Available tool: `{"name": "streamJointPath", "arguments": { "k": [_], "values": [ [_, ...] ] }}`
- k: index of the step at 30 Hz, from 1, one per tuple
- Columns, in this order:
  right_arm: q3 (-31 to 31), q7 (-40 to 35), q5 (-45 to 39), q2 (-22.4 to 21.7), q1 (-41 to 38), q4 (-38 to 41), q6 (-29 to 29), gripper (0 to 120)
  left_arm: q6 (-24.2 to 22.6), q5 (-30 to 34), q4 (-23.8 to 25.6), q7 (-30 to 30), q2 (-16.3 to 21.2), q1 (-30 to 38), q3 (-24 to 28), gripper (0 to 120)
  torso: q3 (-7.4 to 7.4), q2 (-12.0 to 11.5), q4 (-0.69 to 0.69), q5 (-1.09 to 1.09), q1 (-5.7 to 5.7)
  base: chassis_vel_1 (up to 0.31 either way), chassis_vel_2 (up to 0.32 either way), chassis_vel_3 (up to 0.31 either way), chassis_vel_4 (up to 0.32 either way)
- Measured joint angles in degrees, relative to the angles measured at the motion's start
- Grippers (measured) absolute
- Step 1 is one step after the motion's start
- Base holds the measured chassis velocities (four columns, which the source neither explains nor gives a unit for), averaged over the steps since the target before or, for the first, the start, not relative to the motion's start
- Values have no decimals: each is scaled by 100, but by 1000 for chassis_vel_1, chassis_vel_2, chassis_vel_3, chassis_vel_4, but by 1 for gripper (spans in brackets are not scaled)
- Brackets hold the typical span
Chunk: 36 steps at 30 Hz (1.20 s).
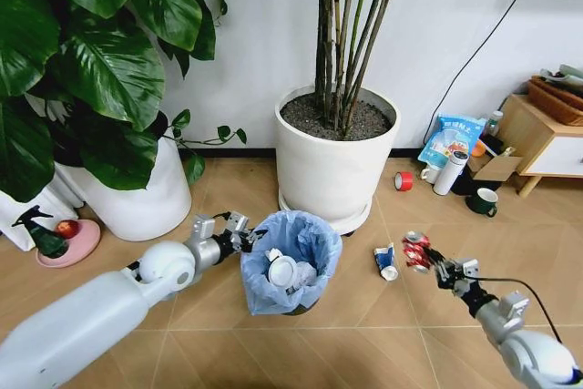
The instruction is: Pick up the trash bin and place the garbage on the floor into it.
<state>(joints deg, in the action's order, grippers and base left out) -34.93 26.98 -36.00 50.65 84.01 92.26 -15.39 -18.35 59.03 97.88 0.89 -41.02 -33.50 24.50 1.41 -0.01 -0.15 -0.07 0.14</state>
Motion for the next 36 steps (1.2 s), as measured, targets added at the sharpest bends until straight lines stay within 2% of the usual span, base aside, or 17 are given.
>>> {"name": "streamJointPath", "arguments": {
  "k": [2, 5, 12, 14, 16, 21, 26, 29, 30, 34, 36],
  "values": [
    [0, 166, -118, -47, -42, 89, -48, 0, 6, 1, -46, 2, -66, 63, 63, 0, 0, 0, -1, -3, 0, 0, 0, 0, 0],
    [140, 806, -865, -316, -303, 582, -162, 0, 24, 11, -208, 12, -267, 331, 237, 0, 0, 0, 0, -3, 0, 0, 0, 0, 0],
    [664, 1106, -1347, -538, -714, 894, -137, 0, 24, 49, -166, 8, -219, 366, 235, 0, 0, 0, 1, -4, 0, 0, 0, 0, 0],
    [1113, 1207, -1370, -602, -1010, 885, -132, 0, 22, 56, -137, 7, -155, 345, 204, 0, 0, 0, 1, -4, 0, 0, 0, 0, 0],
    [1237, 1222, -1369, -604, -1100, 864, -132, 0, 22, 57, -123, 7, -146, 335, 189, 0, 0, 0, 1, -4, 0, 0, 0, 0, 0],
    [2535, 1304, -1326, -516, -2142, 445, -139, 0, 13, 81, -48, 5, -94, 262, 75, 0, 0, 0, 2, -4, 0, 0, 0, 0, 0],
    [3012, 1293, -1283, -406, -2490, 204, -70, 0, 9, 101, -28, -7, -77, 236, 44, 0, 0, 0, 3, -5, 0, 0, 0, 0, 0],
    [3272, 1219, -1183, -287, -2690, -9, 2, 15, 5, 139, -20, -15, -52, 225, 9, 0, 0, 0, 0, -4, 0, 0, 0, 0, 0],
    [3272, 1219, -1183, -287, -2690, -9, 2, 15, 5, 139, -20, -15, -52, 225, 9, 0, 0, 0, 0, -4, 0, 0, 0, 0, 0],
    [3353, 1162, -1162, -259, -2773, -54, 45, 34, -5, 200, -18, -33, -55, 252, -23, 0, 0, 0, 0, -4, 0, 0, 0, 0, 0],
    [3353, 1155, -1165, -259, -2781, -56, 45, 38, -8, 217, -18, -44, -62, 256, -33, 0, 0, 0, 0, -4, 0, 0, 0, 0, 0]
  ]
}}
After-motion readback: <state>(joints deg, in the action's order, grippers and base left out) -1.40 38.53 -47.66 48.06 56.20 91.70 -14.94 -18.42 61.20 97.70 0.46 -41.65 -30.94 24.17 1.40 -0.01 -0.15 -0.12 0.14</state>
